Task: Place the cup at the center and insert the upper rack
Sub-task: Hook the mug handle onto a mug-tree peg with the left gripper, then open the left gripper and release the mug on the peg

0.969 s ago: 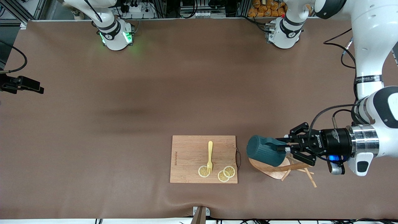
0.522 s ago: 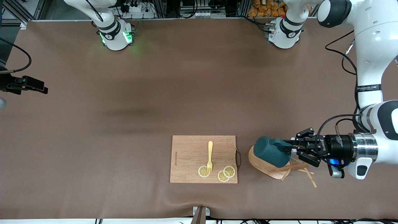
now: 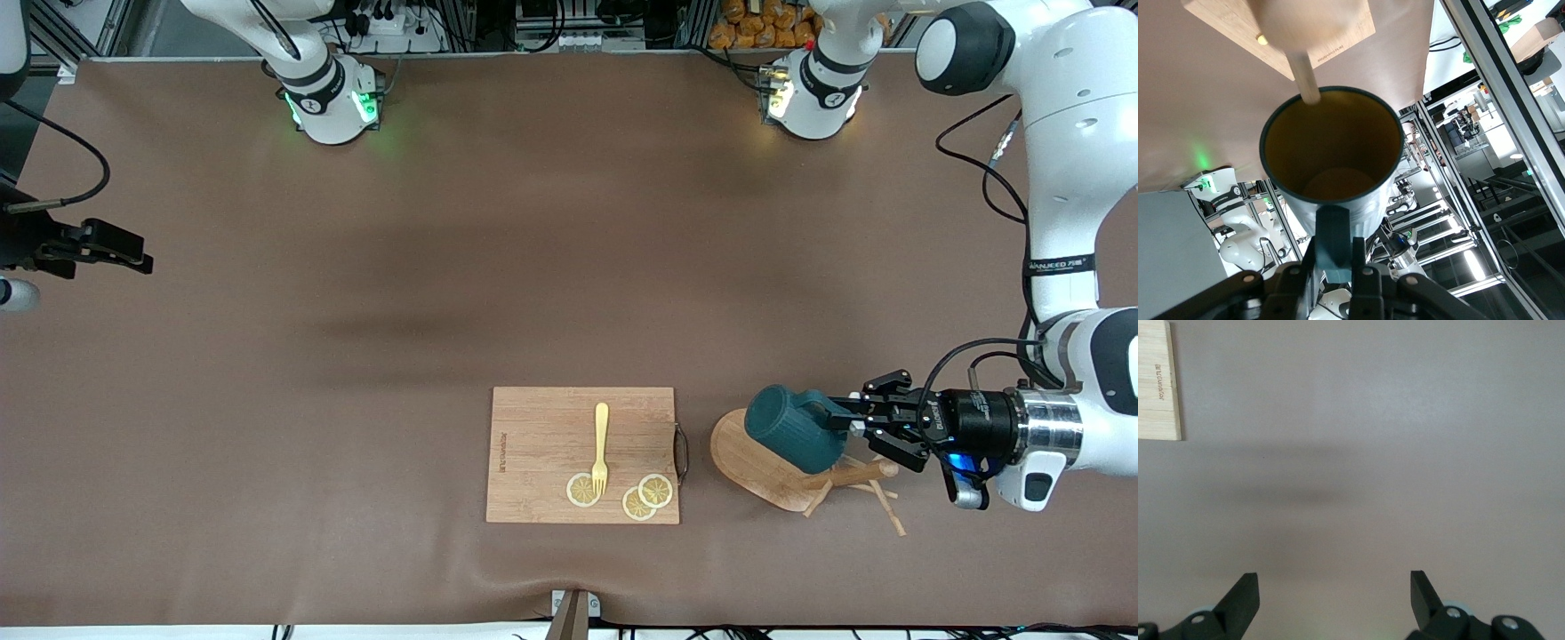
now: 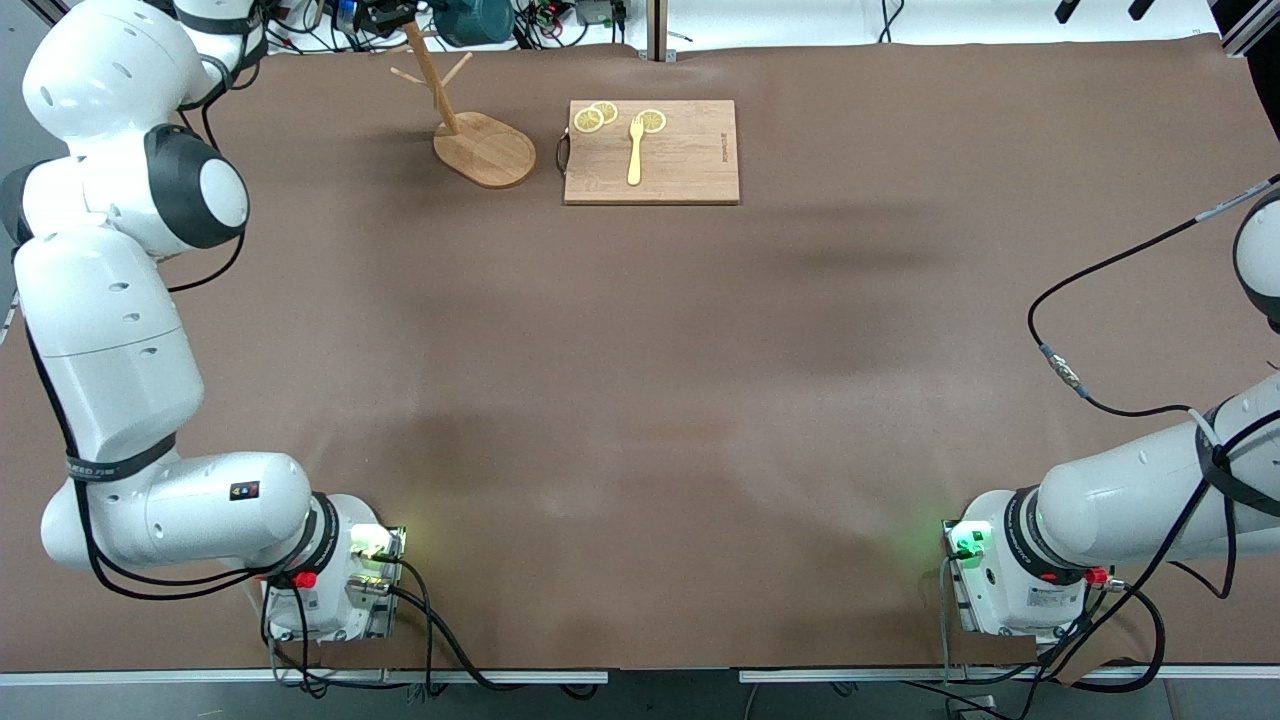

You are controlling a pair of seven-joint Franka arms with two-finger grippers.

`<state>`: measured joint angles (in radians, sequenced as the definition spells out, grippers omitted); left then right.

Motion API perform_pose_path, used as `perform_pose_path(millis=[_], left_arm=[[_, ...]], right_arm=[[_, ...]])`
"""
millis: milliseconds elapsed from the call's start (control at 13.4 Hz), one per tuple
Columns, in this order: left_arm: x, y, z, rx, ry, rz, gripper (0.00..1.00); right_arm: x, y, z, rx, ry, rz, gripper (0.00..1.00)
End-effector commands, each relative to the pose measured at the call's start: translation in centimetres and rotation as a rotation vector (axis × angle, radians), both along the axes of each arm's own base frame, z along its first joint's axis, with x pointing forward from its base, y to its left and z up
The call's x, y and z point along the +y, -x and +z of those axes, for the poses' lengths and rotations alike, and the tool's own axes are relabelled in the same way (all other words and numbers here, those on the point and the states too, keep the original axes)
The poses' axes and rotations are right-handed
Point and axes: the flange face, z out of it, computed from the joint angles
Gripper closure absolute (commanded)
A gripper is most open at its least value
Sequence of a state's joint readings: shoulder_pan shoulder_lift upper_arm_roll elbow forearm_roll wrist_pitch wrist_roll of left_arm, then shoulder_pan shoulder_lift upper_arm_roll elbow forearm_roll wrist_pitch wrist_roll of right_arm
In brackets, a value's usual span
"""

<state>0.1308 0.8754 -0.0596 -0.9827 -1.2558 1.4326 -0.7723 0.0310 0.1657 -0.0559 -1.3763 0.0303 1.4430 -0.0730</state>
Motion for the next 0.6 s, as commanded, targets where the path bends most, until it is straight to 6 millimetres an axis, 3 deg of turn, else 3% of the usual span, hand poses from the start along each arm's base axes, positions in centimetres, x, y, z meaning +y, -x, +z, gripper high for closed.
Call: perform_pose_path(millis=[0, 522], left_arm=[[1.2, 0.4, -0.7, -0.017, 0.030, -0.002, 1.00], [4.2, 0.6, -3.5, -0.045, 0.045, 0.007, 1.00]], right_arm=[[0.0, 0.6, -0.4, -0.002, -0.010, -0.016, 0.00], [-0.2, 2.0, -2.3, -0.030, -0.013, -0.056, 0.00]])
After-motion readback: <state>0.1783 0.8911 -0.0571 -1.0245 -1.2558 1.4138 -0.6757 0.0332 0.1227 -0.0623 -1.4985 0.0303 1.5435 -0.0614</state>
